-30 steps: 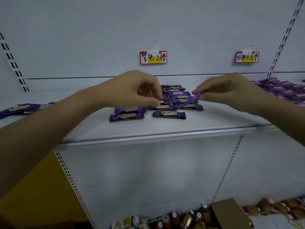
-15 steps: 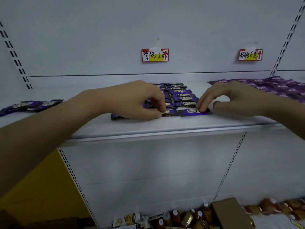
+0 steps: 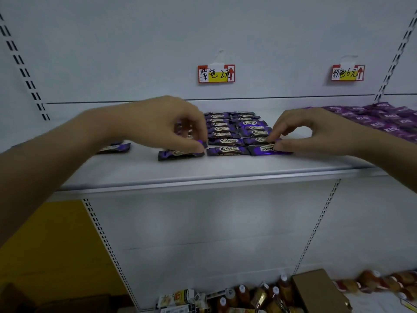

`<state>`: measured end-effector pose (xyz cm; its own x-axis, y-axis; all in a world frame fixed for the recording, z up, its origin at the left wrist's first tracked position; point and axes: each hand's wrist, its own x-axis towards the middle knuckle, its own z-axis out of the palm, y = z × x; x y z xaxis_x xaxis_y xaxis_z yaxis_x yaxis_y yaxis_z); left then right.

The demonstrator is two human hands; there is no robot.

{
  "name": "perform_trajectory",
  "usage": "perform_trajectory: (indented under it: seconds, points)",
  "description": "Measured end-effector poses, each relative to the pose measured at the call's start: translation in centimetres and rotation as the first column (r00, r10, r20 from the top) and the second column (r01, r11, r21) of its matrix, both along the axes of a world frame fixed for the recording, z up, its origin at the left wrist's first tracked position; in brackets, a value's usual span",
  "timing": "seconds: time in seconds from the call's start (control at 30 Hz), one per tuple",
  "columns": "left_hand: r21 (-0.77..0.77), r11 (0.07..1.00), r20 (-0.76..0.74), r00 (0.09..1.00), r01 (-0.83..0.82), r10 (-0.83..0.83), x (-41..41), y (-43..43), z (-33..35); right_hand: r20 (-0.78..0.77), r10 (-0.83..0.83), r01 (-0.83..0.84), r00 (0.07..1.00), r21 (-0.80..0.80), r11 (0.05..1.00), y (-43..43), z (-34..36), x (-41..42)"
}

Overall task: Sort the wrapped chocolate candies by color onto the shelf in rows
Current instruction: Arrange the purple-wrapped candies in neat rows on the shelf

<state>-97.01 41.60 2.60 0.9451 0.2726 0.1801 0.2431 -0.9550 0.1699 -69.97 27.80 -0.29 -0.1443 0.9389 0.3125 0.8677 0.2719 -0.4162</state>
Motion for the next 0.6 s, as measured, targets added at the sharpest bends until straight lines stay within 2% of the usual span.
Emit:
perform_trajectory:
  seconds: [0.13, 0.33, 0.43, 0.5, 0.6]
  points:
    - [-0.166, 0.983, -0.157, 0.986, -0.076, 0.050, -1.7, 1.1, 0.1, 0.040, 0.005, -0.003, 0.999, -0.040, 0.999, 0.1, 0.1, -0.2]
    - [-0.159, 0.984, -0.131, 0.990, -0.077, 0.056, -1.0, 1.4, -0.9, 0.014, 0.026, -0.024, 1.000, -0.138, 0.990, 0.7, 0.6, -0.6]
    - [-0.152, 0.986, -0.145, 0.988, -0.068, 0.046, -0.5, 1.4, -0.7, -0.151, -0.001, -0.028, 0.988, -0.189, 0.982, 0.7, 1.1, -0.9]
    - [-0.138, 0.988, -0.133, 0.990, -0.071, 0.053, -0.3, 1.3, -0.6, -0.249, -0.049, 0.016, 0.967, -0.132, 0.991, 0.4, 1.7, -1.0]
    - [-0.060, 0.997, -0.029, 0.998, -0.050, 0.048, 0.3, 0.8, -0.6, -0.425, -0.099, 0.078, 0.900, -0.067, 0.995, 0.0, 2.5, -1.2]
